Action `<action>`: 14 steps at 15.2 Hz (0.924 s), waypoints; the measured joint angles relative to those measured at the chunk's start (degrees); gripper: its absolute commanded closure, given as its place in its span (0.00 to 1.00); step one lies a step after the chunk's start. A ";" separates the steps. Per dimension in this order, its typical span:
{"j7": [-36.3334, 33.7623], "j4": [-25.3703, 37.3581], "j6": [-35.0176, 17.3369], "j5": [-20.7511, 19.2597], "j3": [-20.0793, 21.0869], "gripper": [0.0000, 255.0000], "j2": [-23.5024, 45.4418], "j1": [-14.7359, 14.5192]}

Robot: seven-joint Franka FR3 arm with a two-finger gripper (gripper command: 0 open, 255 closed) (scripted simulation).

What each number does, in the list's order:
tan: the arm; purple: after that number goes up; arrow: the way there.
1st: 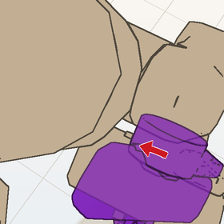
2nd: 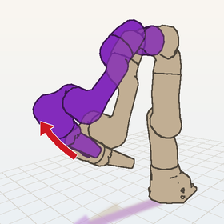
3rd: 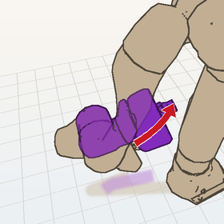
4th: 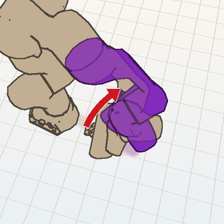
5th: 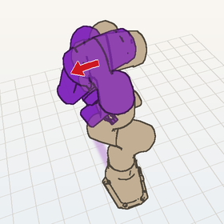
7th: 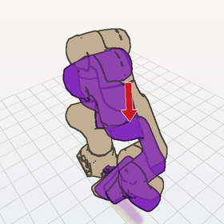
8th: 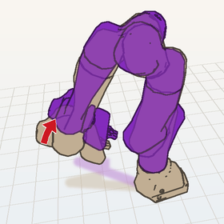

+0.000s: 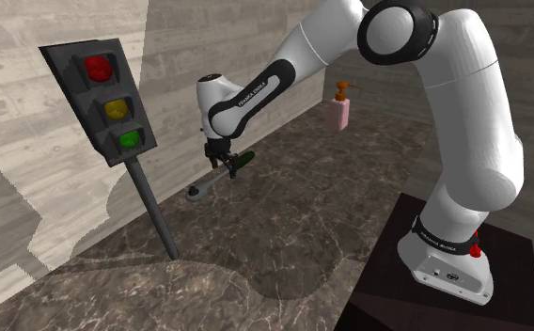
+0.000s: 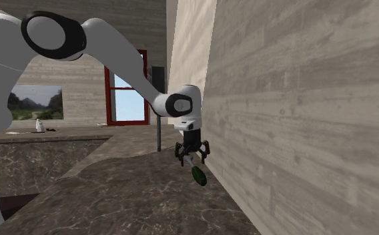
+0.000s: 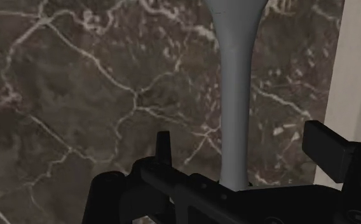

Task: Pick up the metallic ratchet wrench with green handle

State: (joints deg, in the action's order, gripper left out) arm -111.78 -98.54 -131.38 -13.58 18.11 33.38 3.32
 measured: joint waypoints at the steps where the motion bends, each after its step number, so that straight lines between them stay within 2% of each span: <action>1: -0.02 0.05 -0.09 -0.04 -0.03 1.00 0.12 -0.03; 14: 0.25 -0.01 1.25 0.48 0.35 1.00 -1.31 0.23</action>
State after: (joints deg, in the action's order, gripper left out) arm -111.53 -98.55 -130.14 -13.10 18.46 32.07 3.55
